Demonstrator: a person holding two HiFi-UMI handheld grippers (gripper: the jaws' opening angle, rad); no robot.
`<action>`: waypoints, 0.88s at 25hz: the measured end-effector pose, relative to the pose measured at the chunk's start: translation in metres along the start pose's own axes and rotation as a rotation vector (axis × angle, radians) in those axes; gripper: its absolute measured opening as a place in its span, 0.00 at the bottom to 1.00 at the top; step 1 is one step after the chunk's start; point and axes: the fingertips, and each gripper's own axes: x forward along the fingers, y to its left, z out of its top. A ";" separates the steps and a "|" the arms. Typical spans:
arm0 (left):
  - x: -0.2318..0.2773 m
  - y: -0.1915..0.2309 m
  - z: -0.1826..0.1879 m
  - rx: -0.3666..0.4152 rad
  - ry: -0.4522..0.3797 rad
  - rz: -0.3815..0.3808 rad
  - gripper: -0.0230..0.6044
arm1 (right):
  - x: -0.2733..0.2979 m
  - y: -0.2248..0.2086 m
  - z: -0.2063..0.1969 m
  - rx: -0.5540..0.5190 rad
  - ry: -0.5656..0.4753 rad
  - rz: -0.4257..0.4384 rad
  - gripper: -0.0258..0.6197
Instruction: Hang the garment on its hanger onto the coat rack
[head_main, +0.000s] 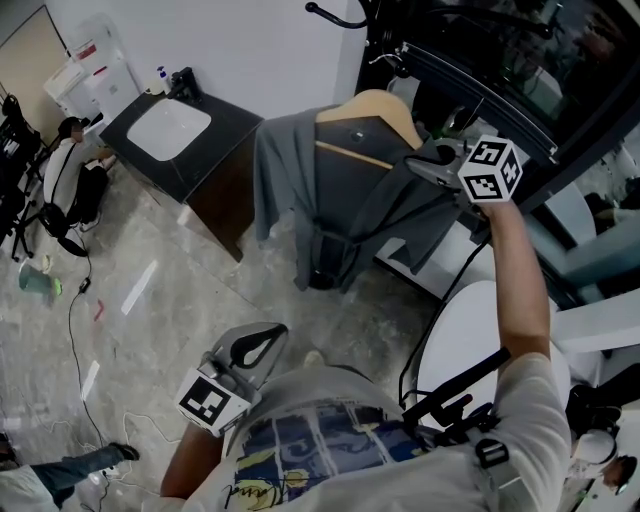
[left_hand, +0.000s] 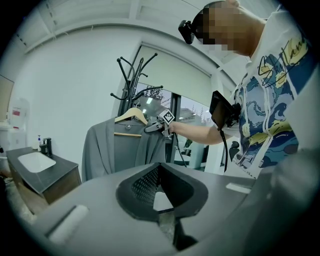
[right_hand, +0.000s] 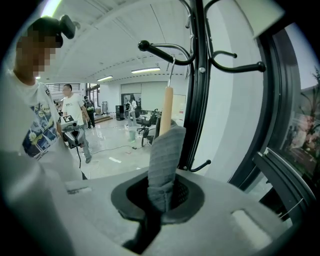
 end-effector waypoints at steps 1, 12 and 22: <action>0.000 0.000 0.000 -0.001 0.001 0.001 0.04 | 0.001 -0.001 -0.001 0.001 0.000 0.002 0.05; -0.013 0.002 -0.004 -0.010 0.003 0.008 0.04 | 0.005 -0.002 -0.002 -0.023 -0.009 -0.028 0.06; -0.038 -0.004 -0.008 -0.003 0.008 -0.017 0.05 | -0.003 -0.006 0.002 -0.007 -0.057 -0.173 0.21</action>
